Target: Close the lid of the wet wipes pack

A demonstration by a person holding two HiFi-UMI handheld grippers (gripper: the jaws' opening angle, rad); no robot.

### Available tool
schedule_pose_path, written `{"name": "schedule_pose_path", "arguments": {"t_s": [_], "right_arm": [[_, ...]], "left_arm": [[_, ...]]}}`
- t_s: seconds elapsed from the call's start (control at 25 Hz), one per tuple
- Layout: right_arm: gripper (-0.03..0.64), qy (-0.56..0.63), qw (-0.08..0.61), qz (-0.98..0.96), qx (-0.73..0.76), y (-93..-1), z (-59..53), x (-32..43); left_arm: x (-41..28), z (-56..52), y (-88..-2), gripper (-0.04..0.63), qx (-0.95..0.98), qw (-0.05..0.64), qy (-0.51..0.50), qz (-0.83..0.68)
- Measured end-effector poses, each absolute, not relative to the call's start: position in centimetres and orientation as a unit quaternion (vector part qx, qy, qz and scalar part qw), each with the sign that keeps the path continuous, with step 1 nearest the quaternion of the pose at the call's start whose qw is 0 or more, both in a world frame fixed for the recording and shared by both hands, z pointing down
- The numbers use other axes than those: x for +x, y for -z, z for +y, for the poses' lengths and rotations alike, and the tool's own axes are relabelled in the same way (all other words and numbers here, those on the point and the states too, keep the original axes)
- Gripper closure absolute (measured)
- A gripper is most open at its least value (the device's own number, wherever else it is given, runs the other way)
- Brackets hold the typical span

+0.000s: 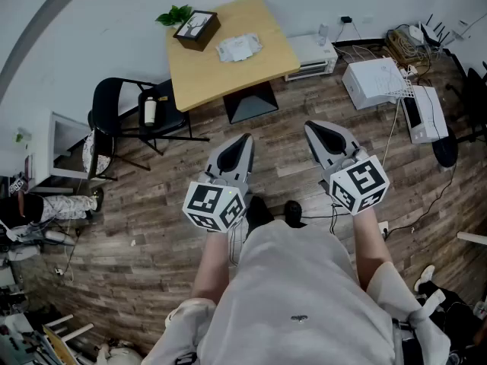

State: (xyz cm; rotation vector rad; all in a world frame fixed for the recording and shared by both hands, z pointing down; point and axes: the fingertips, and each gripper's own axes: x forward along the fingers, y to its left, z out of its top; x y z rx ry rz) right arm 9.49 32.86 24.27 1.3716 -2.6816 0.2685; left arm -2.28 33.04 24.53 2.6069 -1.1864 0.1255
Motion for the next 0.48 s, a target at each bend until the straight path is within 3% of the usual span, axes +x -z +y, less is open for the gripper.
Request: {"name": "schedule_pose_path", "arguments": {"t_s": [0.48], "right_arm": [[0.620, -0.086, 0.054, -0.890, 0.444, -24.2, 33.5, 9.7]], "left_arm": [[-1.7, 34.4, -24.2, 0.589, 0.897, 0.142, -0.042, -0.417]]}}
